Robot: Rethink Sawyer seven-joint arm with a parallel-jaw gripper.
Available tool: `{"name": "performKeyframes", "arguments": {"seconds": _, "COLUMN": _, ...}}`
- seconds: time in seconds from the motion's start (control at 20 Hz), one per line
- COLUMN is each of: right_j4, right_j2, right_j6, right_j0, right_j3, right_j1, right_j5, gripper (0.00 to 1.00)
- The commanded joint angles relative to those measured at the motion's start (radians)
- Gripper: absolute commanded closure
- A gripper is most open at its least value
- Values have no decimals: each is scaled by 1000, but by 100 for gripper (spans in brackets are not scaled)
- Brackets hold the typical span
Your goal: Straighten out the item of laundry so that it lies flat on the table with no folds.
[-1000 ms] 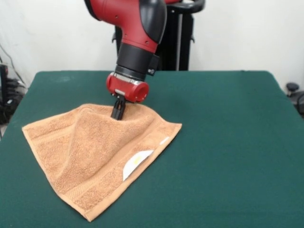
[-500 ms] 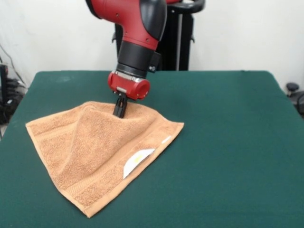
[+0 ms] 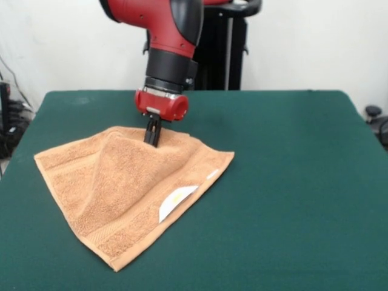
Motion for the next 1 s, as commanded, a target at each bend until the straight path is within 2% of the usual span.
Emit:
{"name": "performKeyframes", "arguments": {"seconds": 0.05, "right_j4": -107, "right_j2": 55, "right_j6": 1, "right_j0": -24, "right_j3": 64, "right_j1": 162, "right_j5": 327, "gripper": 100}}
{"name": "performKeyframes", "arguments": {"seconds": 0.7, "right_j4": -327, "right_j2": 36, "right_j6": -57, "right_j0": -165, "right_j3": -29, "right_j1": 140, "right_j5": 419, "gripper": 100}}
{"name": "performKeyframes", "arguments": {"seconds": 1.0, "right_j4": -394, "right_j2": 50, "right_j6": -57, "right_j0": -212, "right_j3": -75, "right_j1": 125, "right_j5": 471, "gripper": 100}}
